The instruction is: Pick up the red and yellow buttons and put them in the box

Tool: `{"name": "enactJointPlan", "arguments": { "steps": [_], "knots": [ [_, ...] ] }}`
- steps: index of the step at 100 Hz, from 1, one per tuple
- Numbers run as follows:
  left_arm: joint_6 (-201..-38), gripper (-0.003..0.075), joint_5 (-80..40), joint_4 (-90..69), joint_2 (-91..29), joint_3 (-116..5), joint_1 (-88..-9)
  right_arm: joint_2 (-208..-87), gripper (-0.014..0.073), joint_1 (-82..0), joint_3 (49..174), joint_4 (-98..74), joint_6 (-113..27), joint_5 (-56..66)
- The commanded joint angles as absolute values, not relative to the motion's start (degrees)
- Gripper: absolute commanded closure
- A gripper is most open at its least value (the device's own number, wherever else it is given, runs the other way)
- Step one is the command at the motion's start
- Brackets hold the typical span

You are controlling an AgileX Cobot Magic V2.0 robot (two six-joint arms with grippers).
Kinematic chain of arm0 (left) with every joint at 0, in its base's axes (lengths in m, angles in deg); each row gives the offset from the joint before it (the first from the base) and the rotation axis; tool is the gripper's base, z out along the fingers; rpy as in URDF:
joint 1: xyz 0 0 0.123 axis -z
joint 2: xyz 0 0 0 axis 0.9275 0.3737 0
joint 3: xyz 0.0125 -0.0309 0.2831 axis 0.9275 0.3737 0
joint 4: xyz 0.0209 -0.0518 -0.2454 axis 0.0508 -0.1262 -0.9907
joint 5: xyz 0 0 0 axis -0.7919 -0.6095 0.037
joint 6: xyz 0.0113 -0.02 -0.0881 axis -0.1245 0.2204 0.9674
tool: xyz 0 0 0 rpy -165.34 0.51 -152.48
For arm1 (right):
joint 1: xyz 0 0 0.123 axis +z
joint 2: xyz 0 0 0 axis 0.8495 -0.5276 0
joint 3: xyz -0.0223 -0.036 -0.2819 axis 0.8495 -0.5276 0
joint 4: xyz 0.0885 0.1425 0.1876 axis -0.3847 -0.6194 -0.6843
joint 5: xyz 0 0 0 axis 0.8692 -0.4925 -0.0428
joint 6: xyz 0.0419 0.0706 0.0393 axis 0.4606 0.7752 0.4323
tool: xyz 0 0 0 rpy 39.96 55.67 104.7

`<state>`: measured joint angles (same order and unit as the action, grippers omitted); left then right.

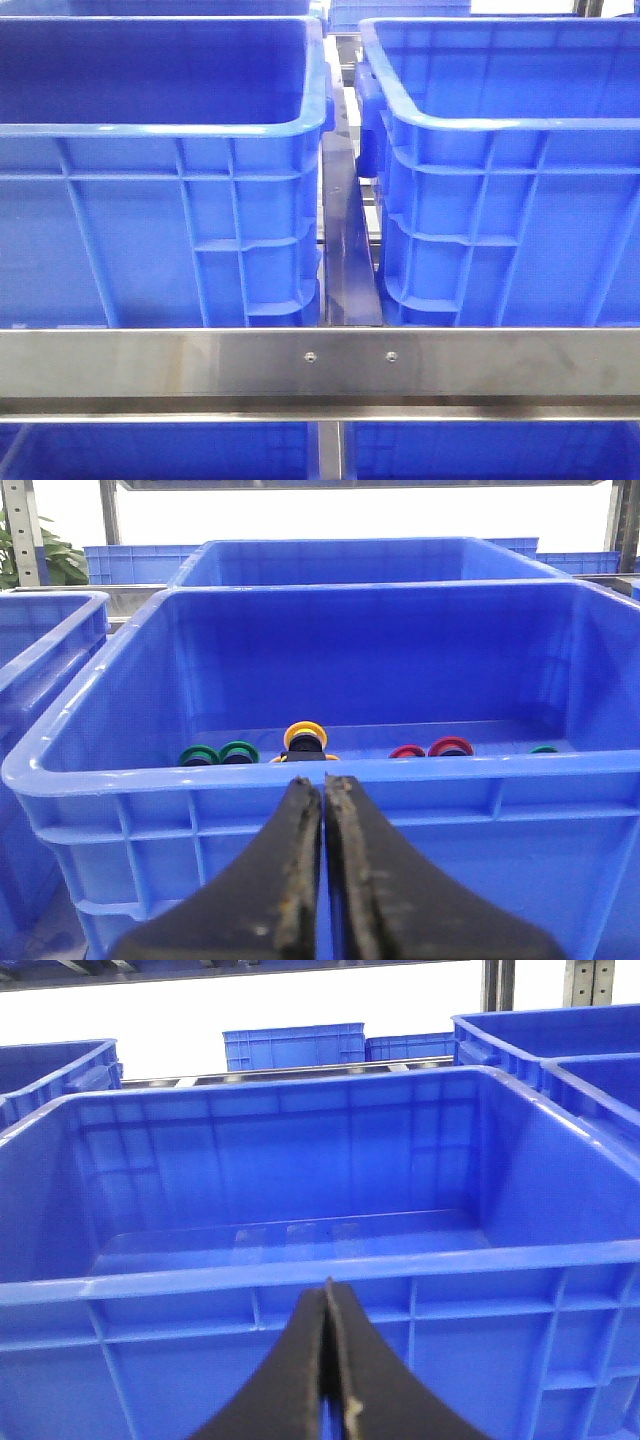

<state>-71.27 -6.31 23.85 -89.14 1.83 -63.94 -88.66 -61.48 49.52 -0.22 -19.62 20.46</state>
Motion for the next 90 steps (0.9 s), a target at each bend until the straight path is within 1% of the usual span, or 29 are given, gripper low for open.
{"name": "enactJointPlan", "arguments": {
  "steps": [1,31,50,57,70,90],
  "knots": [
    [-70.83,0.0739,-1.76,23.91,-91.10,4.31,-63.52,-87.19,0.0662,-61.73,50.62,0.33,-19.73,25.07],
    [-70.83,0.0739,-1.68,23.36,-91.10,4.09,-63.52,-87.19,0.0662,-61.73,50.62,0.33,-19.73,25.07],
    [-70.83,0.0739,-4.18,22.12,-90.83,-0.33,-63.52,-87.19,0.0662,-61.73,50.62,0.33,-19.73,25.07],
    [-70.83,0.0739,-6.98,21.25,-90.01,-3.69,-63.52,-87.19,0.0662,-61.73,50.62,0.33,-19.73,25.07],
    [-70.83,0.0739,-15.66,20.28,-86.45,-12.11,-63.52,-87.19,0.0662,-61.73,50.62,0.33,-19.73,25.07],
    [-70.83,0.0739,-30.56,20.40,-75.36,-28.67,-63.52,-87.19,0.0662,-61.73,50.62,0.33,-19.73,25.07]
  ]
}}
